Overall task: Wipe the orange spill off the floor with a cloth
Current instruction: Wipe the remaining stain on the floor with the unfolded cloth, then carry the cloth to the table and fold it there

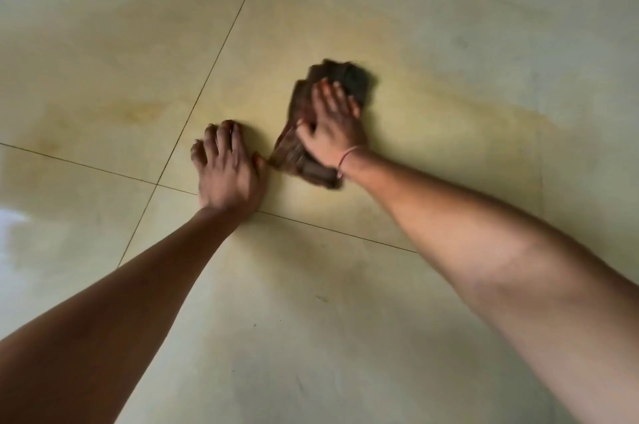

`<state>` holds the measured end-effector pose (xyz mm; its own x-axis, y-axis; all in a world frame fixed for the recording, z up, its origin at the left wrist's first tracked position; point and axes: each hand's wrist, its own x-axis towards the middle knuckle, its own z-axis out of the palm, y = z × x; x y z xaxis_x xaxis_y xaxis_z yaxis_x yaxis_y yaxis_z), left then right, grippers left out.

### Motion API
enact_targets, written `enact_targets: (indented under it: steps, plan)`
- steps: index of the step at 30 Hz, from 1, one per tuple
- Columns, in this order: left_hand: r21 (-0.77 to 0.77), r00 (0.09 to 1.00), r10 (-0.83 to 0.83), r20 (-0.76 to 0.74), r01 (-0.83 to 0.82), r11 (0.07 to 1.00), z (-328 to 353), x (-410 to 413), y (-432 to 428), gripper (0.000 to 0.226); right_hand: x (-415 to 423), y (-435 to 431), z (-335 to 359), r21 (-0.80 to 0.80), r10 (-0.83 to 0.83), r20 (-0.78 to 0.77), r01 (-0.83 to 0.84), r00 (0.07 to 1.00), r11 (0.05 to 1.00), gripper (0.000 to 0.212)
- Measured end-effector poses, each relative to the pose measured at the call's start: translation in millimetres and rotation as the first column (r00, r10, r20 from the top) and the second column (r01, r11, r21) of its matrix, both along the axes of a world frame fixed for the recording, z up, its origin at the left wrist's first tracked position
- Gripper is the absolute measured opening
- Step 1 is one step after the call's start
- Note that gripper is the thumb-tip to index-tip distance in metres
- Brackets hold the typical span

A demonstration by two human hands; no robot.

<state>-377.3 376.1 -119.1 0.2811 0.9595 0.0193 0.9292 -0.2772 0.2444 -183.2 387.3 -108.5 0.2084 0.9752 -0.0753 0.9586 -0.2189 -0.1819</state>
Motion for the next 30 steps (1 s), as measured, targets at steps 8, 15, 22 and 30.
enact_targets:
  steps: [8,15,22,30]
  plan:
    - [-0.043,0.999,0.000,0.041,0.001,0.999,7.2,1.7,-0.7,0.056,8.3,-152.0,6.9,0.022,0.419,-0.070,-0.419,0.905,0.908,0.059]
    - [-0.296,0.997,0.032,0.072,-0.009,0.955,82.5,32.9,-37.2,0.048,20.5,-140.1,82.4,-0.167,-0.060,-0.290,0.012,0.955,0.986,0.027]
    - [-0.777,0.943,0.242,0.226,0.025,0.629,273.0,54.7,-110.6,0.027,17.8,-171.2,269.8,-0.454,-0.441,-0.559,0.185,0.702,0.871,0.020]
    - [-0.936,0.770,0.552,0.321,0.168,0.310,633.0,31.9,-169.4,0.047,-5.1,-231.4,638.7,-0.406,-0.477,-0.802,0.258,0.360,0.877,0.012]
